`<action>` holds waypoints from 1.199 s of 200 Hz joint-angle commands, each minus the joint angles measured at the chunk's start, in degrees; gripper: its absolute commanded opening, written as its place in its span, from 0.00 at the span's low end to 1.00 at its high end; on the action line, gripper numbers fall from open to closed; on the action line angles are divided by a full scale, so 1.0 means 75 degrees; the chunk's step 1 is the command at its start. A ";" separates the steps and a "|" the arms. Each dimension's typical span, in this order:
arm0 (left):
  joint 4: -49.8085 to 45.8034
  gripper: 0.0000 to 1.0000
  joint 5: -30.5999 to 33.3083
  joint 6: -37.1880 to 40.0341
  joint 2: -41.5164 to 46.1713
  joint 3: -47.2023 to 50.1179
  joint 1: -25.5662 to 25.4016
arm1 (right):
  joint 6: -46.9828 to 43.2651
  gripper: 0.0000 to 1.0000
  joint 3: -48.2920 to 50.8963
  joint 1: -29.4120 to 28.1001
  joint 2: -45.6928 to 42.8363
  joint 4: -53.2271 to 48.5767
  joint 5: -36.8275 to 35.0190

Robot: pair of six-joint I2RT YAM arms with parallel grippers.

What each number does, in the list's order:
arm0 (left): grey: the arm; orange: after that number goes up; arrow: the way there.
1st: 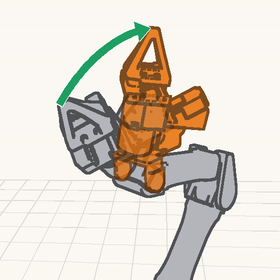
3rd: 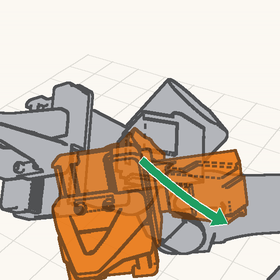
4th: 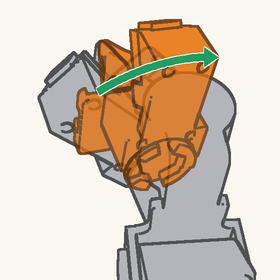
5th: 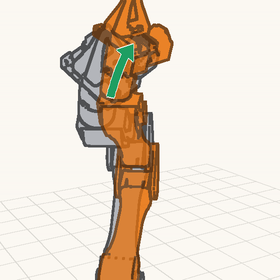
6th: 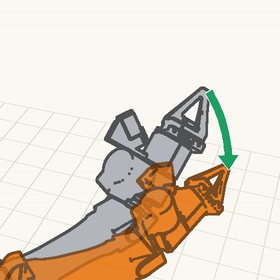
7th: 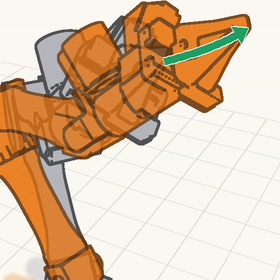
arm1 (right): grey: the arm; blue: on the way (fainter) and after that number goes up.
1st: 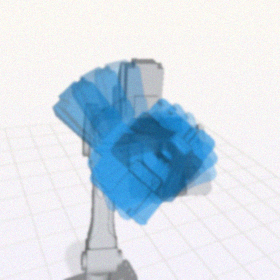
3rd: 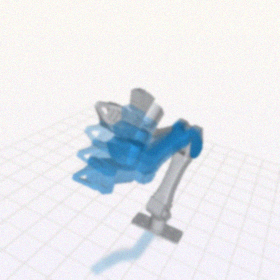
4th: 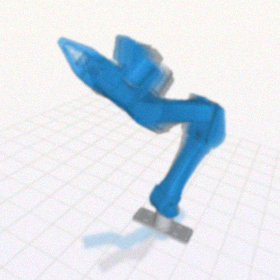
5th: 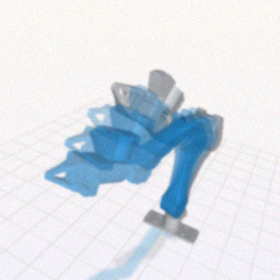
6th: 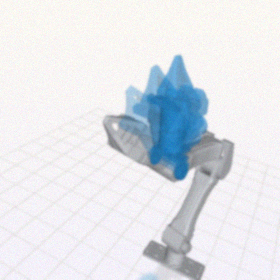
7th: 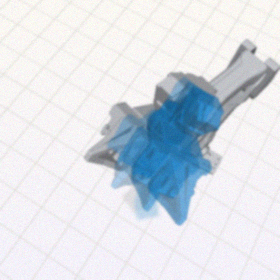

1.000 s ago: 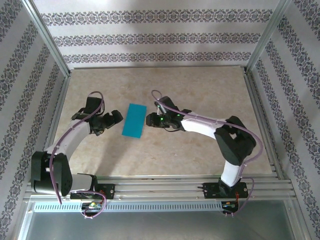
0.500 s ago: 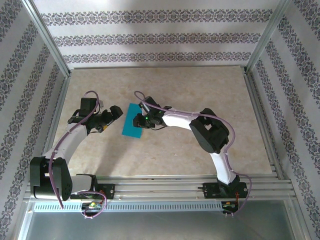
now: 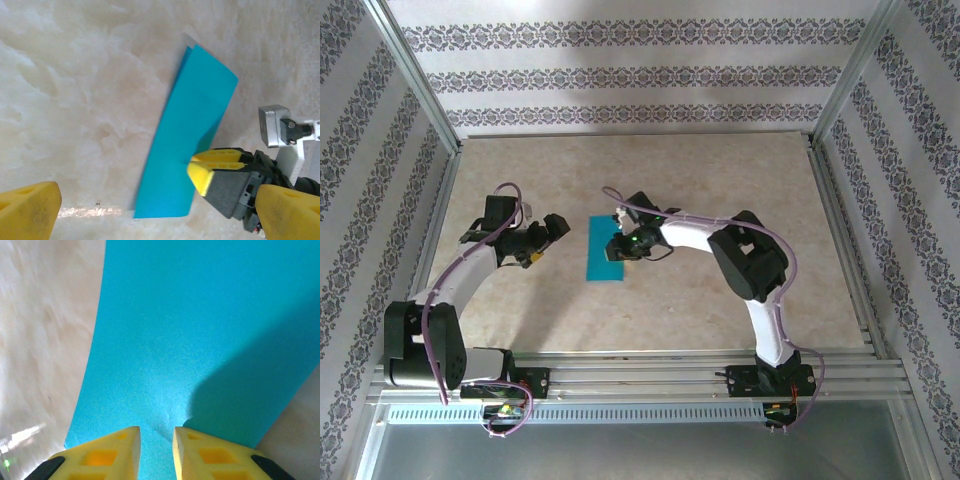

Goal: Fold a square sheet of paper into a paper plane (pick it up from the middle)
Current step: Third fold the triangle at the center of the table.

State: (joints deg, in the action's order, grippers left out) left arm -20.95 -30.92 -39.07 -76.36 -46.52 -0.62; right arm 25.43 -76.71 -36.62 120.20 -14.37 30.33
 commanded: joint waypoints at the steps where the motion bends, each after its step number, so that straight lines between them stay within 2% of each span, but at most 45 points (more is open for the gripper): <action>1: 0.0373 1.00 -0.0696 0.0158 -0.0215 -0.0114 0.0033 | -0.1913 0.29 0.0569 0.0441 -0.0095 -0.1334 0.0709; 17: 0.0461 1.00 -0.0943 0.0182 -0.0423 -0.0108 -0.0115 | -0.2329 0.29 0.0487 0.0541 -0.0405 -0.1547 0.0993; 35: 0.0461 1.00 -0.1144 0.0200 -0.0670 -0.0155 -0.0360 | -0.1913 0.31 0.0447 0.0590 -0.1103 -0.1414 0.0793; 50: 0.0576 1.00 -0.1355 0.0120 -0.0806 -0.0120 -0.0599 | -0.0822 0.33 0.0736 0.0639 -0.1908 -0.0934 0.0194; 73: 0.0824 1.00 -0.1453 -0.0089 -0.0977 -0.0028 -0.1037 | 0.1568 0.38 0.1612 0.0449 -0.2633 0.0155 -0.1184; 90: 0.0944 1.00 -0.1404 -0.0217 -0.1132 -0.0023 -0.1340 | 0.2592 0.41 0.1917 0.0099 -0.2740 0.0216 -0.2049; 102: 0.1170 1.00 -0.1407 -0.0344 -0.1284 -0.0018 -0.1502 | 0.2961 0.41 0.2079 -0.0047 -0.2739 0.0571 -0.2185; 119: 0.1372 0.99 -0.1439 -0.0484 -0.1575 -0.0053 -0.1724 | 0.3181 0.40 0.2021 -0.0095 -0.2531 0.0720 -0.2229; 162: 0.1861 0.88 -0.1613 -0.0771 -0.2188 -0.0192 -0.2052 | 0.3211 0.32 0.1784 -0.0033 -0.1881 0.0896 -0.2016; 212: 0.1973 0.68 -0.1880 -0.0835 -0.2664 -0.0458 -0.2154 | 0.3148 0.34 0.1903 0.0120 -0.1541 0.0981 -0.1827; 240: 0.1782 0.63 -0.1865 -0.0863 -0.2859 -0.0614 -0.2152 | 0.3106 0.35 0.1994 0.0191 -0.1356 0.1005 -0.1621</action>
State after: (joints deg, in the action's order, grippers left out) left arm -8.03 -43.57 -44.97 -96.42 -49.19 -16.16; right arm 48.29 -62.37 -35.79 108.44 -7.38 16.95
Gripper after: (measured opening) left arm 0.638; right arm 0.349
